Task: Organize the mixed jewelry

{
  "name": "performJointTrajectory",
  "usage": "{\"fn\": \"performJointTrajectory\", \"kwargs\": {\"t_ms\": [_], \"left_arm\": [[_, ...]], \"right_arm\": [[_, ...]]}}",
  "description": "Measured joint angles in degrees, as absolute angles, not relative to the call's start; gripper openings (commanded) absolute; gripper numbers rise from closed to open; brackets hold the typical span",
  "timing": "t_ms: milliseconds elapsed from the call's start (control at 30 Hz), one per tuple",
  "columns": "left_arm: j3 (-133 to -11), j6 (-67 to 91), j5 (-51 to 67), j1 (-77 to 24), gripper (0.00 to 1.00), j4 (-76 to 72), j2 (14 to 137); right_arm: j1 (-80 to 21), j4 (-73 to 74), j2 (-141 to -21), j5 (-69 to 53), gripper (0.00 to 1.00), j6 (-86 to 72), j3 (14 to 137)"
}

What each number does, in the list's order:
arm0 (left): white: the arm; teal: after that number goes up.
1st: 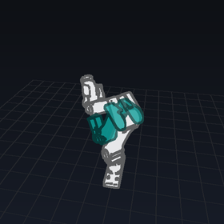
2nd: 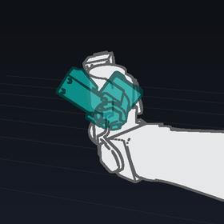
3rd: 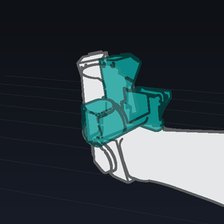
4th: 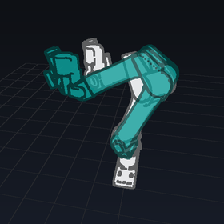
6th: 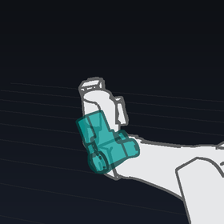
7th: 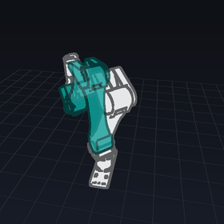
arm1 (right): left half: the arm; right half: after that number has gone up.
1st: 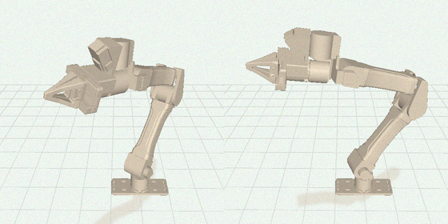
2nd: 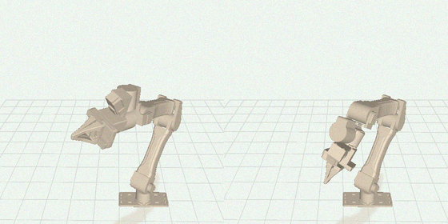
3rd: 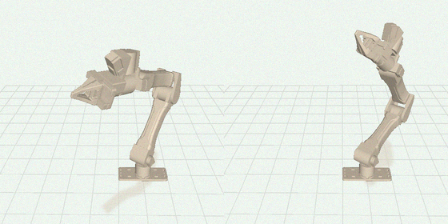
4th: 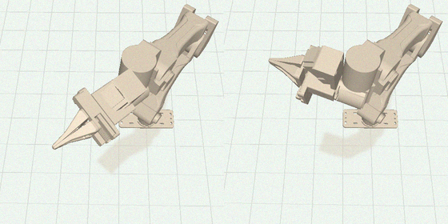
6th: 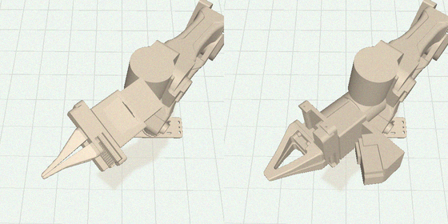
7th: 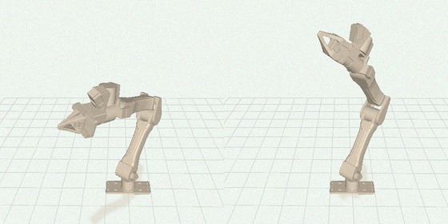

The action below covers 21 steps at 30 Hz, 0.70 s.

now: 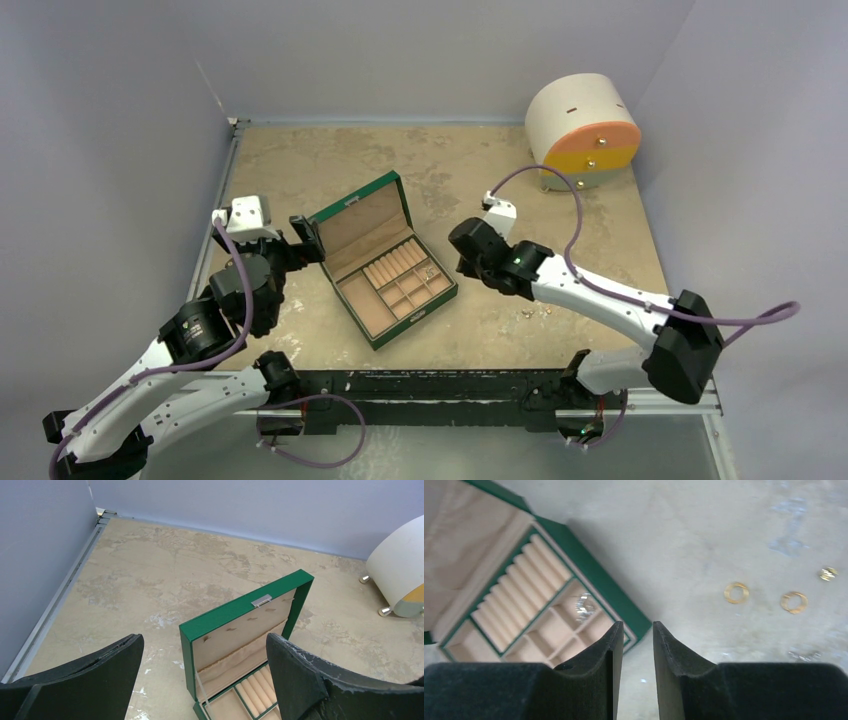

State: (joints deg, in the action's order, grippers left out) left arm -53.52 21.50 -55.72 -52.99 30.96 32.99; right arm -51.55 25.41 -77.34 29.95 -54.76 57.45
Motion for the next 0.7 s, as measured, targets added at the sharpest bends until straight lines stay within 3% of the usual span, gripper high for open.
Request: {"fn": "performJointTrajectory", "kwargs": {"t_ms": [433,700], "left_arm": [[-53.5,21.5,-55.6,-53.0,0.92,31.0,33.6],[-53.5,21.5,-55.5,-53.0,0.93,31.0,34.2]], "right_arm": [[-43.8,33.9,-64.7,32.2,0.33,-56.3,42.6],[-37.4,28.4,-66.5,28.6,0.32,-49.8,40.8]]}}
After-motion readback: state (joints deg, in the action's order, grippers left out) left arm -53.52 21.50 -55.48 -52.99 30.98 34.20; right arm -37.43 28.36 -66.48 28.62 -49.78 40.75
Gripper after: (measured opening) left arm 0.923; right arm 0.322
